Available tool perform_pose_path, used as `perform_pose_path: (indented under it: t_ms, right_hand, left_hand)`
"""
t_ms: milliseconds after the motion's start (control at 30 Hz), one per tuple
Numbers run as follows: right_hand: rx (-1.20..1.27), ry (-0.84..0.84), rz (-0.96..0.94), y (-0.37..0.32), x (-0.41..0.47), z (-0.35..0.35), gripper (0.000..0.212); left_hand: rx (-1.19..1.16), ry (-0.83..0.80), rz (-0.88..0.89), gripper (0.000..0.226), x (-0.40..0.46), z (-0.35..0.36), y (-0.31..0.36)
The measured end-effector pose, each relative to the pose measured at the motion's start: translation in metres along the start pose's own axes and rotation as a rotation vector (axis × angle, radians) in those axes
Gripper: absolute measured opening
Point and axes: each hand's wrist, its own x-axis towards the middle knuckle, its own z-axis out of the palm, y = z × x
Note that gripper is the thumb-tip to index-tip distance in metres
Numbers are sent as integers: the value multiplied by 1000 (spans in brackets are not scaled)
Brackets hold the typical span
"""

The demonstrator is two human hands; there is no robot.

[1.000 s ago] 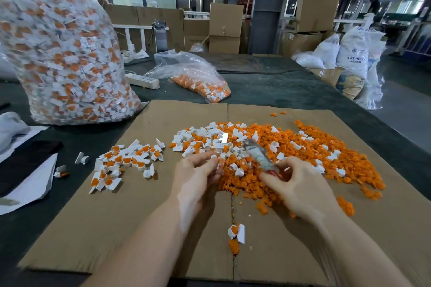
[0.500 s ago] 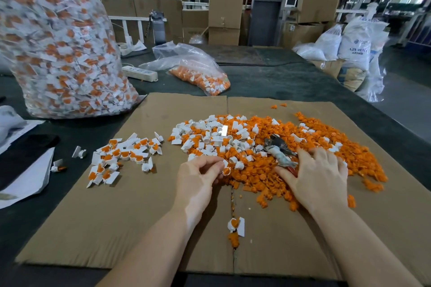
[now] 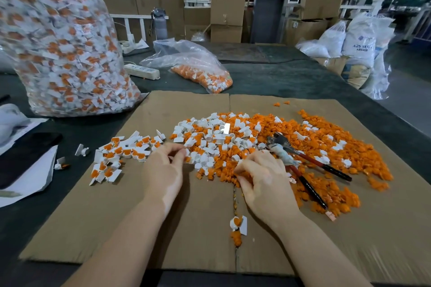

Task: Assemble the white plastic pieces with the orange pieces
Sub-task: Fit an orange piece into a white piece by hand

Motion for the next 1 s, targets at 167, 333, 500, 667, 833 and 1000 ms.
perform_pose_path:
  t_ms: [167,333,500,667,833,1000]
  right_hand:
    - [-118,-22,-8,-3,-2,1,13]
    - [-120,-35,14,-2,-5,3,14]
    - [-42,-52,33,-2,-8,0,15]
    - [130,-106,-9,-3,-9,-10,13]
    - [257,-247,-18,-2,-11,-15,10]
    - [289,-378,-54,-3,-11,-16,8]
  left_hand:
    - [195,56,56,13,7,-2,-8]
    - [169,29,89,12,-2,3,-3]
    - [114,-14,157,11,-12,7,-1]
    - [99,-23,139,11,-13,6,-2]
    - [90,-22,67,11,-9,5,-5]
    - [82,-38,46,9,-9,5,-5]
